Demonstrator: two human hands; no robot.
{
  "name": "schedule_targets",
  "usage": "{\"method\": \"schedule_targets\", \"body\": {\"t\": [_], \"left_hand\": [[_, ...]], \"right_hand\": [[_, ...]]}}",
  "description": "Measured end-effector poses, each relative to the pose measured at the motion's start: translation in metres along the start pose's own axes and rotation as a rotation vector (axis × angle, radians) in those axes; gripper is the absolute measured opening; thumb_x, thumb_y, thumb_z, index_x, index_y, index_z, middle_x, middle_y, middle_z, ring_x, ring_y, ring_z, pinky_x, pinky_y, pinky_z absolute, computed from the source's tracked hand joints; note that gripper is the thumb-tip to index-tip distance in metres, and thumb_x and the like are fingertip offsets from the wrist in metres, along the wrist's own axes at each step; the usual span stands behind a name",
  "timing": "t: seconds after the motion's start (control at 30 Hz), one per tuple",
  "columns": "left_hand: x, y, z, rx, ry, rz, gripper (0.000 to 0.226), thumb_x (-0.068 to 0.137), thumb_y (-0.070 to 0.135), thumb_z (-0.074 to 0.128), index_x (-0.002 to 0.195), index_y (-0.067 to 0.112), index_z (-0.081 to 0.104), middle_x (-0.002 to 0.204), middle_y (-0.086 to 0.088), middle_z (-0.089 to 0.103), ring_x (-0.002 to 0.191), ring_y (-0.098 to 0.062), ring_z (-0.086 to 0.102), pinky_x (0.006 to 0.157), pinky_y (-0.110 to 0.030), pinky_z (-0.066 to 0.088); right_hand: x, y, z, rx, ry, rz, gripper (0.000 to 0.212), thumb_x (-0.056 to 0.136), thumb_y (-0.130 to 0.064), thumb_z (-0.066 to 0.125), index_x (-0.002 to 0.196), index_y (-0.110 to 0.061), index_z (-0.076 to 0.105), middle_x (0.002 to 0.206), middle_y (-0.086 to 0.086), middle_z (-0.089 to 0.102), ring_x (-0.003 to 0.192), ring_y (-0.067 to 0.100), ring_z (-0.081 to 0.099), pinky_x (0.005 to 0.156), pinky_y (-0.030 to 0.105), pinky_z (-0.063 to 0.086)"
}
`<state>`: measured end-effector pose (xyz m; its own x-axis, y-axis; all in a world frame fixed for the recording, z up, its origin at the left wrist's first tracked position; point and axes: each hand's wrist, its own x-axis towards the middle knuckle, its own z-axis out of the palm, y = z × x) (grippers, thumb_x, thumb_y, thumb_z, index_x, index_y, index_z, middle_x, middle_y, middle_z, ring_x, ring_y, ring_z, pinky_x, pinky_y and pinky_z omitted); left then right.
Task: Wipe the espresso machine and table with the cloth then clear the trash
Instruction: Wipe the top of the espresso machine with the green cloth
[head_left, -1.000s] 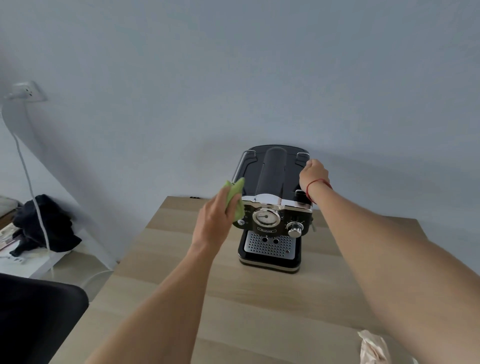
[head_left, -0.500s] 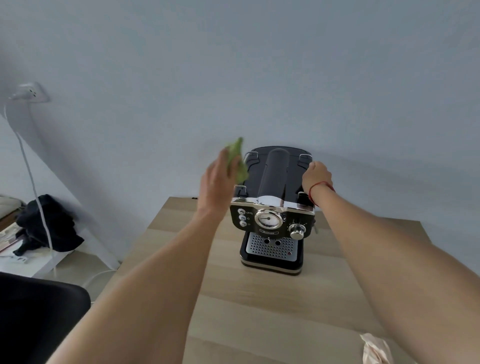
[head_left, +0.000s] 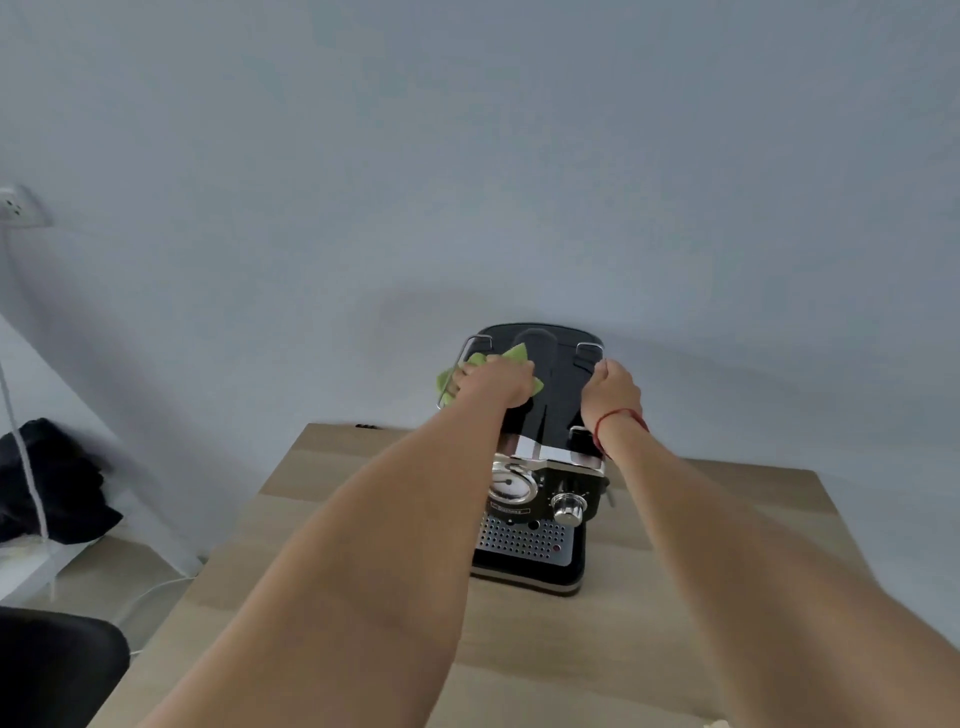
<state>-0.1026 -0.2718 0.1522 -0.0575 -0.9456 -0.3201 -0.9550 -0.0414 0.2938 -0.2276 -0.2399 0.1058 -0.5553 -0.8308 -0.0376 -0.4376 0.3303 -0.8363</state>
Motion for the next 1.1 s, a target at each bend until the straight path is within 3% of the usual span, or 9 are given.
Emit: {"method": "schedule_targets", "body": {"t": [0.1,0.17,0.27,0.33,0.53,0.63,0.8,1.0,1.1], "left_hand": [[0.028,-0.012,-0.001,0.004,0.014,-0.099,0.063,0.099,0.038,0.020,0.150,0.001,0.018,0.155,-0.023,0.020,0.142,-0.041,0.021,0.115,-0.052,0.021],[0.036,-0.017,0.006,-0.061,0.128,-0.100,0.066,0.096,0.041,0.017,0.145,0.000,0.028,0.151,-0.023,0.029,0.138,-0.039,0.026,0.112,-0.049,0.023],[0.030,-0.021,0.016,-0.157,0.339,0.119,0.050,0.101,0.036,0.024,0.127,0.001,0.049,0.130,-0.020,0.052,0.125,-0.037,0.046,0.106,-0.046,0.034],[0.017,-0.018,0.019,-0.184,0.342,0.297,0.049,0.101,0.039,0.028,0.127,0.003,0.050,0.126,-0.017,0.056,0.119,-0.035,0.053,0.101,-0.045,0.041],[0.011,-0.007,0.031,-0.118,0.294,0.647,0.049,0.100,0.045,0.035,0.135,0.014,0.050,0.147,-0.006,0.042,0.142,-0.027,0.029,0.118,-0.046,0.022],[0.033,-0.006,0.020,0.008,0.271,0.613,0.053,0.101,0.046,0.023,0.141,0.017,0.041,0.149,-0.006,0.037,0.143,-0.025,0.026,0.119,-0.042,0.015],[0.061,0.006,0.011,0.281,0.330,0.282,0.063,0.100,0.047,0.004,0.152,0.016,0.021,0.158,-0.009,0.025,0.149,-0.022,0.007,0.119,-0.043,-0.009],[0.061,0.038,0.025,0.256,0.241,0.567,0.056,0.099,0.044,0.022,0.138,0.010,0.043,0.148,-0.010,0.038,0.140,-0.027,0.029,0.117,-0.042,0.020],[0.069,0.025,0.015,0.202,0.265,0.433,0.066,0.092,0.055,0.017,0.141,0.017,0.038,0.149,-0.009,0.039,0.139,-0.027,0.032,0.115,-0.043,0.023]], "right_hand": [[0.004,-0.002,0.001,0.002,0.012,-0.007,0.029,0.103,-0.026,0.024,0.095,-0.017,0.050,0.091,0.007,0.055,0.079,0.023,0.050,0.069,0.032,0.038],[0.004,-0.004,0.000,-0.023,0.020,-0.016,0.030,0.103,-0.026,0.025,0.100,-0.015,0.053,0.092,0.007,0.056,0.079,0.022,0.050,0.069,0.032,0.038],[0.005,-0.006,-0.003,-0.056,0.026,-0.016,0.031,0.102,-0.026,0.026,0.102,-0.014,0.054,0.103,0.012,0.062,0.082,0.026,0.052,0.071,0.031,0.037],[0.006,-0.007,-0.006,-0.071,0.022,-0.020,0.033,0.102,-0.026,0.027,0.104,-0.011,0.056,0.107,0.014,0.063,0.090,0.033,0.057,0.072,0.031,0.038],[0.013,-0.002,-0.008,-0.036,0.000,-0.059,0.029,0.100,-0.025,0.031,0.076,-0.018,0.046,0.087,0.009,0.058,0.078,0.028,0.052,0.068,0.031,0.037],[0.013,-0.004,-0.010,-0.044,0.006,-0.071,0.027,0.101,-0.025,0.031,0.081,-0.015,0.047,0.085,0.008,0.054,0.077,0.028,0.050,0.068,0.030,0.036],[0.013,-0.003,-0.008,-0.101,0.005,-0.083,0.027,0.101,-0.025,0.029,0.083,-0.015,0.047,0.085,0.007,0.055,0.076,0.027,0.050,0.067,0.030,0.037],[0.022,0.001,-0.011,-0.096,-0.002,-0.085,0.027,0.100,-0.026,0.030,0.083,-0.016,0.049,0.088,0.009,0.057,0.078,0.029,0.051,0.068,0.031,0.036],[0.022,0.004,-0.011,-0.083,-0.017,-0.096,0.028,0.100,-0.025,0.031,0.081,-0.014,0.048,0.082,0.007,0.056,0.074,0.028,0.051,0.063,0.029,0.036]]}}
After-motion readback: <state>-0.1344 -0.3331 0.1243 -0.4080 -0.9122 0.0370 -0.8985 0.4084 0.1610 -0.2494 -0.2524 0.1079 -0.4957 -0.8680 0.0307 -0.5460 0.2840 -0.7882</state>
